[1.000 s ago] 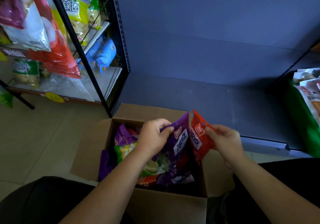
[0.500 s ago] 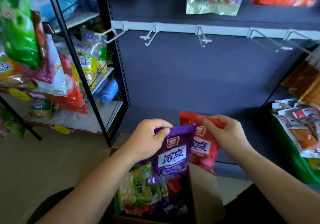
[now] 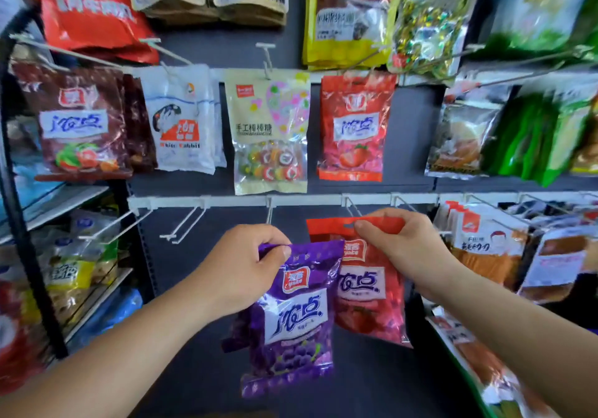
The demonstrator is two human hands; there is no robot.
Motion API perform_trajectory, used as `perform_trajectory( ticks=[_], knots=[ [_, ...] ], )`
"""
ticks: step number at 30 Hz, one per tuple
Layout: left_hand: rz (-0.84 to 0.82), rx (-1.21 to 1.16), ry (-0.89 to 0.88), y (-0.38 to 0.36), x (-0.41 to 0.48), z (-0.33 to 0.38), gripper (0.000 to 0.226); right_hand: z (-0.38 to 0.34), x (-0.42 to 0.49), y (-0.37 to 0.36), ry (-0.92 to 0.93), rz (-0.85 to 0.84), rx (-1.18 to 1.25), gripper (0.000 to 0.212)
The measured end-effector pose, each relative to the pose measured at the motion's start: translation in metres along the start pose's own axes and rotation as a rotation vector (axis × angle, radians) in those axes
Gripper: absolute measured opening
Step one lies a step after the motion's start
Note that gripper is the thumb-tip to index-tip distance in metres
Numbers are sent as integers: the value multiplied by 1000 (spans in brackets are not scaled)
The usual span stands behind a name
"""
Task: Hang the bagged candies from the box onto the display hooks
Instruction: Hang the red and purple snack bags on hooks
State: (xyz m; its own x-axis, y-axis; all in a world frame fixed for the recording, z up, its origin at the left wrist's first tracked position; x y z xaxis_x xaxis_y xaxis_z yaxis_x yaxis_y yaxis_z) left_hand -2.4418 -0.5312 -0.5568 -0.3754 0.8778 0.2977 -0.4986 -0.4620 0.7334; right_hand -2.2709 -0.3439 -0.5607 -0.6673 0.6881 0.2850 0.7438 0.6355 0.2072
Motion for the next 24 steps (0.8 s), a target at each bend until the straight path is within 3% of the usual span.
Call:
perform_trajectory(
  ticks=[15, 24],
  knots=[
    [201, -88, -106, 62, 96, 69, 14, -118, 123, 65, 189, 100, 28, 11],
    [278, -37, -153, 78, 123, 74, 15, -129, 162, 69, 248, 96, 73, 7]
  ],
)
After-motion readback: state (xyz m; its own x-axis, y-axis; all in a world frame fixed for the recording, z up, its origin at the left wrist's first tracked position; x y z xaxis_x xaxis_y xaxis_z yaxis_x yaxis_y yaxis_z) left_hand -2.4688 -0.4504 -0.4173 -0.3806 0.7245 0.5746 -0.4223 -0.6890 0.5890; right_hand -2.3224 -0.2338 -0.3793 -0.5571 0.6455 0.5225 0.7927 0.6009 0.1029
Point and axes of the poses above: each hand's wrist, its own x-axis towards the middle knuckle, its own y-axis out of the back of the hand, z = x × y, the point moved 1 cm from there along x, towards the middle knuckle, and after that the axes turned 7 degrees about -z, right-handed, at the moved point
